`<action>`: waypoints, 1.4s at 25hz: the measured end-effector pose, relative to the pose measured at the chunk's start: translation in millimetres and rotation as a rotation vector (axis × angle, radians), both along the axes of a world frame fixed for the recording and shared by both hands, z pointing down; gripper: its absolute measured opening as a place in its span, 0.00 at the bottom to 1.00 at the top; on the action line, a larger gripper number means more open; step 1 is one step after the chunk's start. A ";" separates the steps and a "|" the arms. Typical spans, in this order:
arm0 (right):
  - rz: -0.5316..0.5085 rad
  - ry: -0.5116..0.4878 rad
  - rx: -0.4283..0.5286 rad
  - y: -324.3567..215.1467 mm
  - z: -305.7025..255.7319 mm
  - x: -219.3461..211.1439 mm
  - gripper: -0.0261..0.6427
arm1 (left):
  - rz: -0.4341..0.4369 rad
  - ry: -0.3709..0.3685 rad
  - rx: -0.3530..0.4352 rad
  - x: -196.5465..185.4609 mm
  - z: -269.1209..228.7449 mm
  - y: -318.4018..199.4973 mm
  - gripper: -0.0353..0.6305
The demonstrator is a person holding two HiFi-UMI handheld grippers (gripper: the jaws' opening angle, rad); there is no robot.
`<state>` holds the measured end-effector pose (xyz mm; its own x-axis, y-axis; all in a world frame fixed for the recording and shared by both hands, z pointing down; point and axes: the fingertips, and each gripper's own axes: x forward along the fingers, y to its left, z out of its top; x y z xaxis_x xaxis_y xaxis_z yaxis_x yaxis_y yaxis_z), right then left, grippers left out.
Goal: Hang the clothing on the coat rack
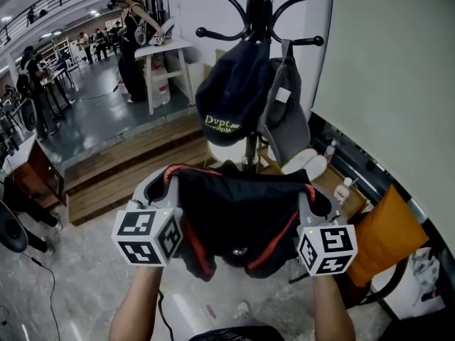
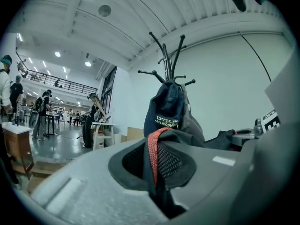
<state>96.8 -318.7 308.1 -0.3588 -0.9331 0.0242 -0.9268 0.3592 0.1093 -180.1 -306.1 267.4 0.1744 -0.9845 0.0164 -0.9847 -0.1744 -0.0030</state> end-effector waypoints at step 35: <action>0.014 -0.038 -0.141 -124.3 63.9 26.0 0.06 | -0.007 -0.024 -0.135 24.0 56.5 -123.9 0.08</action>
<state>122.8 -442.9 372.0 -0.3494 -0.9262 0.1418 -0.9342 0.3560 0.0231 -156.1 -430.0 323.9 0.1655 -0.9743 0.1528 -0.9858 -0.1681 -0.0036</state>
